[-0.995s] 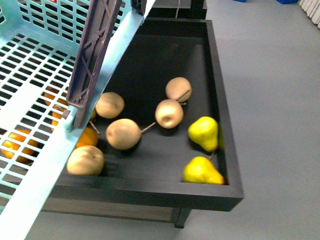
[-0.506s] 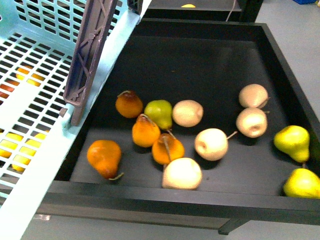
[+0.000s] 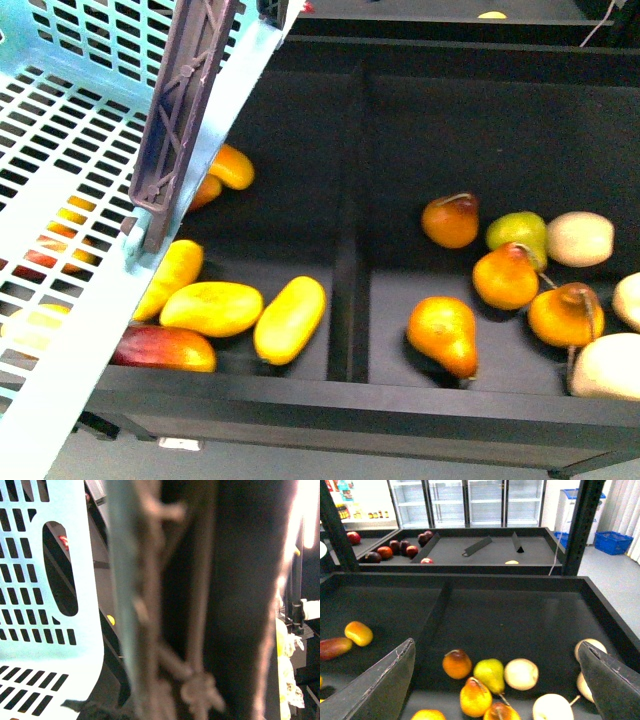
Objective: Pick mango and avocado into basket
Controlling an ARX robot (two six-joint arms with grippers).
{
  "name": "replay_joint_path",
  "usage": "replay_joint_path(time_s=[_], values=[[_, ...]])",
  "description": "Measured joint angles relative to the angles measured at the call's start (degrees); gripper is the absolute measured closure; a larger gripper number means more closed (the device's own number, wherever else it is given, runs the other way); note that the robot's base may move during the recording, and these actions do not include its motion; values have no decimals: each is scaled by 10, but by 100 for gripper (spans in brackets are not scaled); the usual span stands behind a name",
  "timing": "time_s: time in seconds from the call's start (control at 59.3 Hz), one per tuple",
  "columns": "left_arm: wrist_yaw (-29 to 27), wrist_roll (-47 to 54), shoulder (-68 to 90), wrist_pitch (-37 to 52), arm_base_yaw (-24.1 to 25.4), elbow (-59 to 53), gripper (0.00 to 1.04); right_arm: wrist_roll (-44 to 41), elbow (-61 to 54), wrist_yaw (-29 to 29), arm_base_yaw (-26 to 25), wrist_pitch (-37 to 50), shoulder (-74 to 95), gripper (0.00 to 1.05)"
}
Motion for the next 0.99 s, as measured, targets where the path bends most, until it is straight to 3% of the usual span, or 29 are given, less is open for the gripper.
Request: replay_joint_path(time_s=[0.995], values=[[1, 0, 0, 0, 0, 0, 97, 0, 0, -1, 0, 0, 1, 9]])
